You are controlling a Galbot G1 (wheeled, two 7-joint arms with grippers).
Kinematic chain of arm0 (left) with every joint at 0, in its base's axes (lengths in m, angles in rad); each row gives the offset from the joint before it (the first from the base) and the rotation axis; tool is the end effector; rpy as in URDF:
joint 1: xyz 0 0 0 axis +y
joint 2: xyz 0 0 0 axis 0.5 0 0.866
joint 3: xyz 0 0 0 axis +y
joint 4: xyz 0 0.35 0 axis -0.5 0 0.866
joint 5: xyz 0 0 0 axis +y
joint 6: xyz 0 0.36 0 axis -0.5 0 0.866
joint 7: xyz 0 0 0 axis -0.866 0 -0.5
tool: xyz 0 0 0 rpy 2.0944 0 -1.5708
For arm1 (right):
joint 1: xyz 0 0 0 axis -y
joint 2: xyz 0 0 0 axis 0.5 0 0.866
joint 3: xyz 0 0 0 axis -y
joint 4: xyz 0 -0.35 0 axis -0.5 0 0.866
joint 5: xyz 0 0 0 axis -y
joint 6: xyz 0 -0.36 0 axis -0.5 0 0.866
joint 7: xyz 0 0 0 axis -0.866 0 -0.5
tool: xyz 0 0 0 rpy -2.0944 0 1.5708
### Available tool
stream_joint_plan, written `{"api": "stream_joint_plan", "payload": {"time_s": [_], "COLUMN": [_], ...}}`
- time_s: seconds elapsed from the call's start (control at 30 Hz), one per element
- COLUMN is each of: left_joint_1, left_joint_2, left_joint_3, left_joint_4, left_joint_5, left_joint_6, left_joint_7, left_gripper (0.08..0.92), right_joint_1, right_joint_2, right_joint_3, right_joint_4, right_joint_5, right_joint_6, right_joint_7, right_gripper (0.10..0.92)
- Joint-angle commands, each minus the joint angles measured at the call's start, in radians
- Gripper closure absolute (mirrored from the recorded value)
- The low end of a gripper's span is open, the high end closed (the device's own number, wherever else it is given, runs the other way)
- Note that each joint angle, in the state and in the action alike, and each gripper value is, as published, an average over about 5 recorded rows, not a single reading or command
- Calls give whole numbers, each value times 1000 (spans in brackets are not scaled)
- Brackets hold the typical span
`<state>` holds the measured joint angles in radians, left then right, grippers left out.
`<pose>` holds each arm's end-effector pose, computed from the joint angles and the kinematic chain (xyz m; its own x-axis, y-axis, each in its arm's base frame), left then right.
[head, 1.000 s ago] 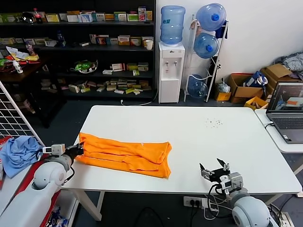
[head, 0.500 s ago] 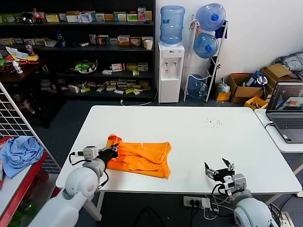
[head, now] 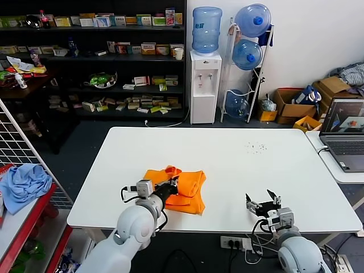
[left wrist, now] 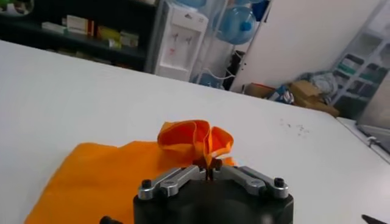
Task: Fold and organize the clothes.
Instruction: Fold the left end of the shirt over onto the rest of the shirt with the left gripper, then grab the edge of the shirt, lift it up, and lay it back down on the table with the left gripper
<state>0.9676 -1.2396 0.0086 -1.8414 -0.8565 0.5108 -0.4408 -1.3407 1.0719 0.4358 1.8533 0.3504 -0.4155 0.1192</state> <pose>0.3216 -0.0839 -0.2725 -0.8078 0.3646 0.4632 0.2244 0.9168 -0.3302 0.2621 -0.0928 -0.3234 -0.8876 -0.0282 0.4598 -0.1099 0.9823 -0.1519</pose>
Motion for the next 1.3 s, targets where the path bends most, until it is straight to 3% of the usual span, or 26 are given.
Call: {"api": "stream_joint_plan", "payload": {"time_s": [0.03,0.23,0.4,0.5,0.6,0.8,1.03,1.3], "left_joint_1": [16,14,34,47,64,101,89,6], "left_joint_2": [-105,-159,-153,-100,2,195,265,257], "left_joint_3": [72,39,2,-32,-64,-128,-209,-248], "left_joint_4": [24,58,27,13,12,20,117,290], "left_joint_5": [-12,-41,-57,-36,-13,6,-7,-32], "left_joint_6": [-59,-191,-239,-222,-166,-38,50,72], "left_joint_7": [-6,-10,-17,-9,26,191,337,424], "left_gripper": [842,672,533,446,360,211,178,177], "right_joint_1": [18,24,24,22,19,12,12,-2], "right_joint_2": [7,13,12,7,1,-14,-18,-29], "right_joint_3": [-6,-20,-29,-31,-32,-31,-30,-20], "right_joint_4": [-9,-11,-4,2,5,-1,-23,-28], "right_joint_5": [-2,-5,-7,-7,-9,-24,-32,-28], "right_joint_6": [1,1,0,-1,4,56,93,98], "right_joint_7": [2,5,8,6,-5,-82,-118,-127], "right_gripper": [203,203,203,203,203,203,203,203]}}
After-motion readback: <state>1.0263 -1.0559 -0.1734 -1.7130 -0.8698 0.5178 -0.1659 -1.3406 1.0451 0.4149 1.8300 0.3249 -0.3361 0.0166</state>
